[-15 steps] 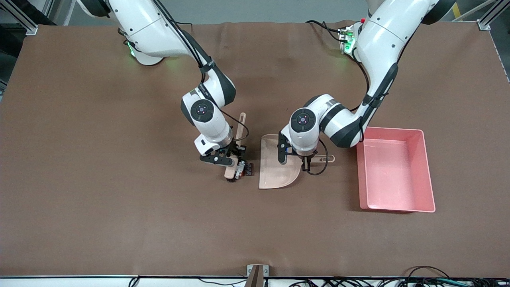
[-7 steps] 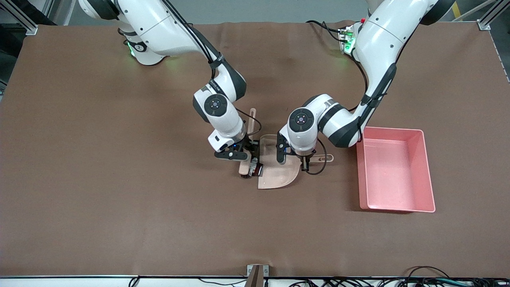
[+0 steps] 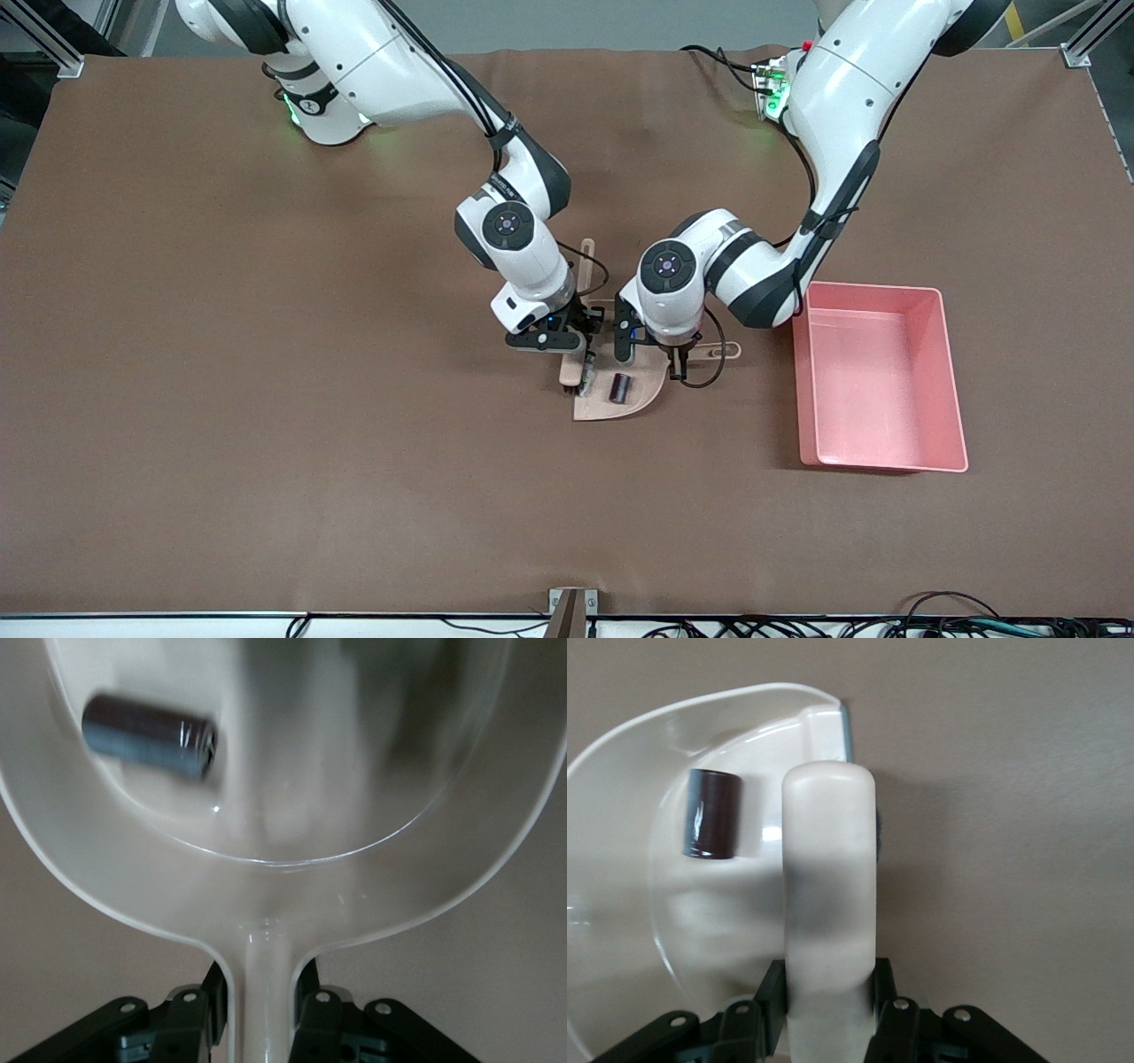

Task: Clean e-waste and dump in bin
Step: 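Sweep the switch and capacitor into the dustpan with the right gripper's brush, then lift the dustpan toward the pink bin while the right gripper withdraws the brush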

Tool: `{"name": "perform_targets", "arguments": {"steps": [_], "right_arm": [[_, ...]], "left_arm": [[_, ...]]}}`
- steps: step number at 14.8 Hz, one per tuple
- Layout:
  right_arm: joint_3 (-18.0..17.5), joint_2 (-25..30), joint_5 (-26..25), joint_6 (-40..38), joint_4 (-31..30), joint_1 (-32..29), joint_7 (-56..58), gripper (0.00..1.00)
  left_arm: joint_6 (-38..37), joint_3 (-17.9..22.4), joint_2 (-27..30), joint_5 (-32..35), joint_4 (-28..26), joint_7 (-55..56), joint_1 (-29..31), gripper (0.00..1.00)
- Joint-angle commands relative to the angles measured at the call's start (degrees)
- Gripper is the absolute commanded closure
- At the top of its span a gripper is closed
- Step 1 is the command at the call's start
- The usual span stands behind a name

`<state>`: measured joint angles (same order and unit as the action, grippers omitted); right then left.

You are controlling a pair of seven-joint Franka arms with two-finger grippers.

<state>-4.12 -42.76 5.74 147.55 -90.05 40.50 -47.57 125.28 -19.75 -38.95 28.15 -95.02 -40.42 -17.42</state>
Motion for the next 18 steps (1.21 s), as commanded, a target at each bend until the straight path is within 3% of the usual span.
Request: {"name": "perform_targets", "arguments": {"steps": [1,4,7,10,12,18], "right_arm": [[0.08,-1.63,0.5,-0.86,3.39,0.8,-1.47,0.99],[0.17,-1.1,0.06,-1.73,3.39,-0.07,-0.59,0.99],[0.25,0.74,0.15,-8.57,3.3,-2.43,3.78,0.99],[0.69,4.51,-0.03,-16.74,2.78,-5.42,8.1,0.99],[0.69,7.67,-0.11,-20.27,1.64,-9.54,10.82,0.99],[0.69,18.84,-0.2,-19.93,-11.7,-25.88,31.97,0.99]], "left_arm": [[-0.04,0.41,-2.8,0.94,2.46,1.58,-1.65,0.8],[-0.04,0.41,-3.15,0.94,2.91,1.66,-1.82,0.8],[-0.04,0.41,-3.24,0.94,2.91,1.75,-1.83,0.8],[0.92,0.32,-3.33,3.3,2.91,2.28,-0.95,0.87],[5.38,0.32,-3.41,3.06,2.82,2.37,-0.77,0.92],[12.79,-0.38,-2.8,0.07,2.99,3.16,-0.42,0.92]]}}
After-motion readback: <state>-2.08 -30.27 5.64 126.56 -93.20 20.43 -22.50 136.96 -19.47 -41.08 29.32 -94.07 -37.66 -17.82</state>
